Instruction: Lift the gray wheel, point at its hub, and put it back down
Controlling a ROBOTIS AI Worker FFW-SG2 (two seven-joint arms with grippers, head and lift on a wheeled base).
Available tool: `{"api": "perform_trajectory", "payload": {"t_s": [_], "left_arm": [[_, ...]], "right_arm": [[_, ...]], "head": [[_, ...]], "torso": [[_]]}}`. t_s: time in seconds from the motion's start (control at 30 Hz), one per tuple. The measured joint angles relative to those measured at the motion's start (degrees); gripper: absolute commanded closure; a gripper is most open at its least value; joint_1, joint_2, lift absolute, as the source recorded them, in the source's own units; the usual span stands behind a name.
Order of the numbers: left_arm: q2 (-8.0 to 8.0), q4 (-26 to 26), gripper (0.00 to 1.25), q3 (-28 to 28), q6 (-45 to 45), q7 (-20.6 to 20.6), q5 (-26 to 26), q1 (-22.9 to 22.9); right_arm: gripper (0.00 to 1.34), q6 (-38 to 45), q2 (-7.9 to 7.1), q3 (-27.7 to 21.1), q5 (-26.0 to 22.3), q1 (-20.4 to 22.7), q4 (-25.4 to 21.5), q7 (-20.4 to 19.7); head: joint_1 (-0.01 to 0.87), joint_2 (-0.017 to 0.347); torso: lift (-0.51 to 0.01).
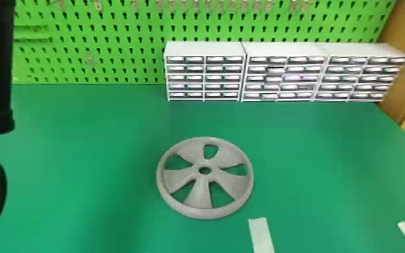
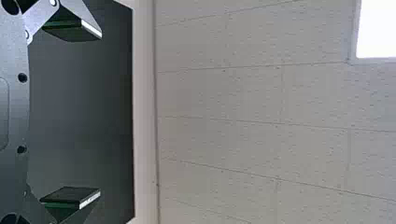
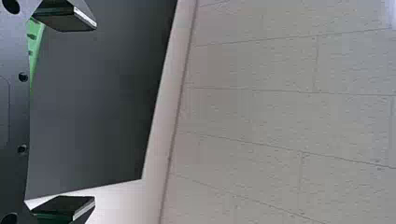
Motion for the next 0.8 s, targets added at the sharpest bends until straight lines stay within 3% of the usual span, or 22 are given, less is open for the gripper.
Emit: {"api": "perform_trajectory", "payload": {"t_s": [0.33,0.8], "left_arm": [[0.63,-1.06,0.11,-0.70,-0.03,0.17,-0.29,-3.66],[0.92,-2.03,0.11,-0.69,-0.01,1.21,-0.67,-3.94]], "right_arm": [[0.00,0.36,-0.44,-0.57,0.40,-3.09,-1.02,-0.17],[0.00,0.78,-0.95,-1.97,0.42,-3.31,-3.69,-0.21]], "head": [[0.692,0.048],[0.692,0.048]], "torso": [[-0.088],[-0.088]]}}
